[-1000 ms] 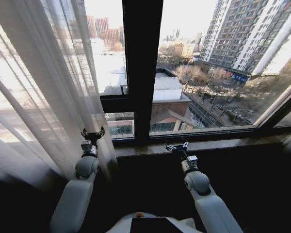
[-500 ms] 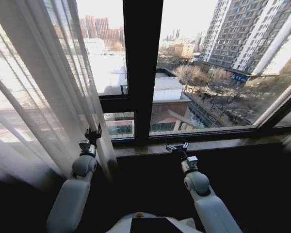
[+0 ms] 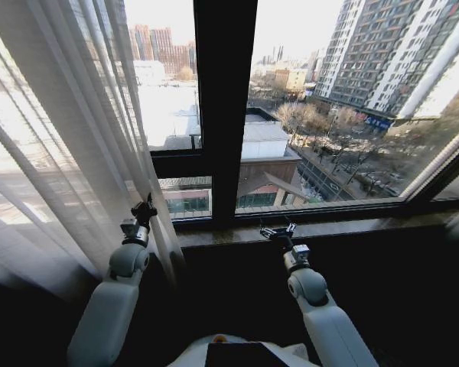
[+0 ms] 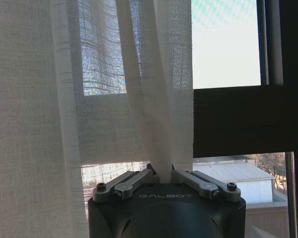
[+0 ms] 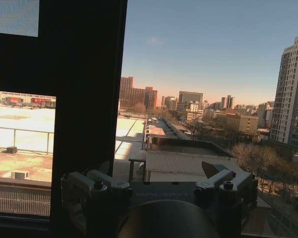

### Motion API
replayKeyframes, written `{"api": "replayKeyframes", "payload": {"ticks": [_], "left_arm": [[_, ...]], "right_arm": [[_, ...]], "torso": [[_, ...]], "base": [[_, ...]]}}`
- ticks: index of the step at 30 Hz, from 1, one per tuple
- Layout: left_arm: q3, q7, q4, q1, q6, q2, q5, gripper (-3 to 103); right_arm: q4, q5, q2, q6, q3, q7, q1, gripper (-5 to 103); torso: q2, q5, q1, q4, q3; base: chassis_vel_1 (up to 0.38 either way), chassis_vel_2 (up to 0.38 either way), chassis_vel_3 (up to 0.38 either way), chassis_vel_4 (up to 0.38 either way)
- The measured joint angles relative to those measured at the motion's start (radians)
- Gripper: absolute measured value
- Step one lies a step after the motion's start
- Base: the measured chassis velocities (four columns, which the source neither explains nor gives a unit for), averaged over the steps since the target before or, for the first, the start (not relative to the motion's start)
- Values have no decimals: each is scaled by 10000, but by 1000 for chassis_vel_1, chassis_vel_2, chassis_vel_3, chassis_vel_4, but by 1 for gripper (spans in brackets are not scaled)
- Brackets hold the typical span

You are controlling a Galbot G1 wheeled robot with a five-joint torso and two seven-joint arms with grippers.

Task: Open the curtains by pulling them apart, changing their state from closed to fully open.

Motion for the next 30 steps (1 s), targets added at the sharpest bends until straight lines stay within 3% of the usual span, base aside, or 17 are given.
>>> {"api": "replayKeyframes", "payload": {"ticks": [13, 21, 24, 30], "left_arm": [[-169, 44, -98, 321, 15, -303, 18, 0], [-246, 77, -97, 322, -9, -260, 25, 0], [-246, 82, -129, 319, -9, -248, 21, 0], [-235, 87, -157, 325, -8, -248, 21, 0]], "right_arm": [[295, -40, 140, -68, -354, -1, -4, 100], [477, -583, 165, -143, -537, -99, -48, 100], [367, -1224, 221, 67, -545, -128, -59, 100], [345, -1340, 220, 145, -593, -127, -78, 100]], "torso": [[0, 1, 0, 0, 0], [0, 1, 0, 0, 0], [0, 1, 0, 0, 0], [0, 1, 0, 0, 0]], "base": [[0, 0, 0, 0], [0, 0, 0, 0], [0, 0, 0, 0], [0, 0, 0, 0]]}}
